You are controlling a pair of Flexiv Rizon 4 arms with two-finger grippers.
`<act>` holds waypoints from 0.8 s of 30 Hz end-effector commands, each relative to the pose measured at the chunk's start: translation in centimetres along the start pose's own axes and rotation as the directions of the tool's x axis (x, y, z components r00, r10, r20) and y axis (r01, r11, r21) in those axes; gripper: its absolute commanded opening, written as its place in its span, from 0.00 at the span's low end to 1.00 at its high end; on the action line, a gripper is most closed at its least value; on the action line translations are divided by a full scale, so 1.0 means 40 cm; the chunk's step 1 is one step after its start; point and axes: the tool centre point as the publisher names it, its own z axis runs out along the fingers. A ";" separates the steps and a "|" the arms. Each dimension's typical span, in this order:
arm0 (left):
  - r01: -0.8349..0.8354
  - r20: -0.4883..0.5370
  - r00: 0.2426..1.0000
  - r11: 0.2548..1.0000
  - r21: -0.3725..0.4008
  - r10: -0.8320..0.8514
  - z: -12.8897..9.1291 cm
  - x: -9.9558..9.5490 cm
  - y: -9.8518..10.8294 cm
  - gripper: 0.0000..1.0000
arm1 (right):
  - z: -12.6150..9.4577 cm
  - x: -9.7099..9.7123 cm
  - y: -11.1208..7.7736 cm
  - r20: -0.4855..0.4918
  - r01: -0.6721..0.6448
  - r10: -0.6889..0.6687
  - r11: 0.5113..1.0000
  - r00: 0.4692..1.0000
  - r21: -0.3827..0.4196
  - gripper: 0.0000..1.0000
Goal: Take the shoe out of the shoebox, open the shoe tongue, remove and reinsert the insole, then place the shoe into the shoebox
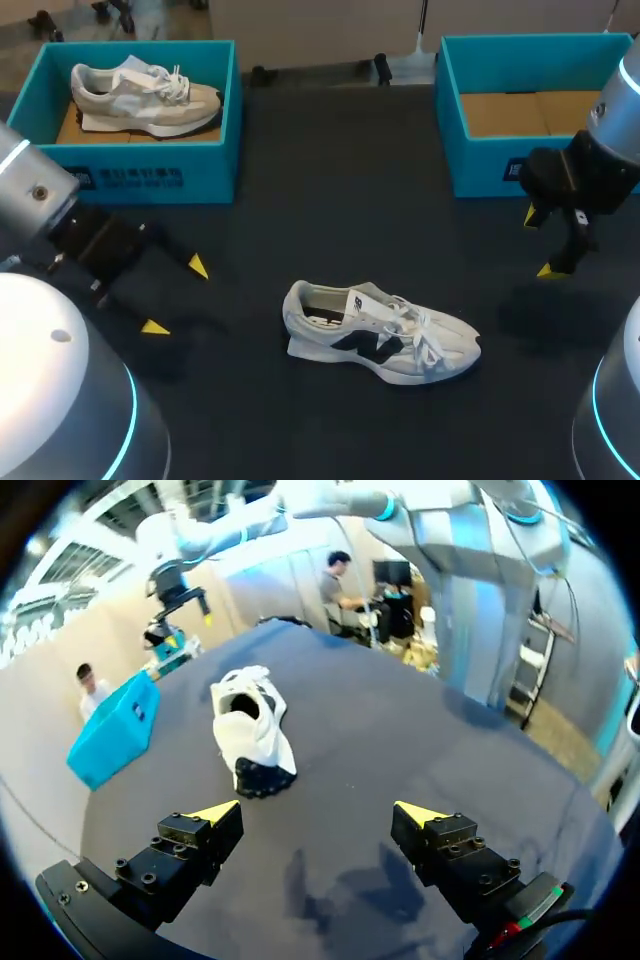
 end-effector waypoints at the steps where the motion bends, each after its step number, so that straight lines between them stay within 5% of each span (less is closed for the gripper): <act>1: 0.108 0.031 0.993 0.976 0.191 -0.116 0.029 -0.007 0.073 1.00 | 0.001 0.002 -0.001 0.001 -0.001 0.001 1.000 1.000 0.001 1.00; 9: 0.108 0.073 0.986 0.919 0.379 -0.146 0.051 0.022 0.101 1.00 | 0.001 0.002 -0.001 0.001 -0.001 0.001 1.000 1.000 0.001 1.00; 20: 0.166 0.087 0.975 0.929 0.331 -0.205 0.048 0.015 0.106 1.00 | 0.001 0.002 -0.001 0.001 -0.001 0.001 1.000 1.000 0.001 1.00; 24: 0.267 0.122 0.932 0.874 0.406 -0.341 0.076 0.011 0.134 1.00 | 0.001 0.002 -0.001 0.001 -0.001 0.001 1.000 1.000 0.001 1.00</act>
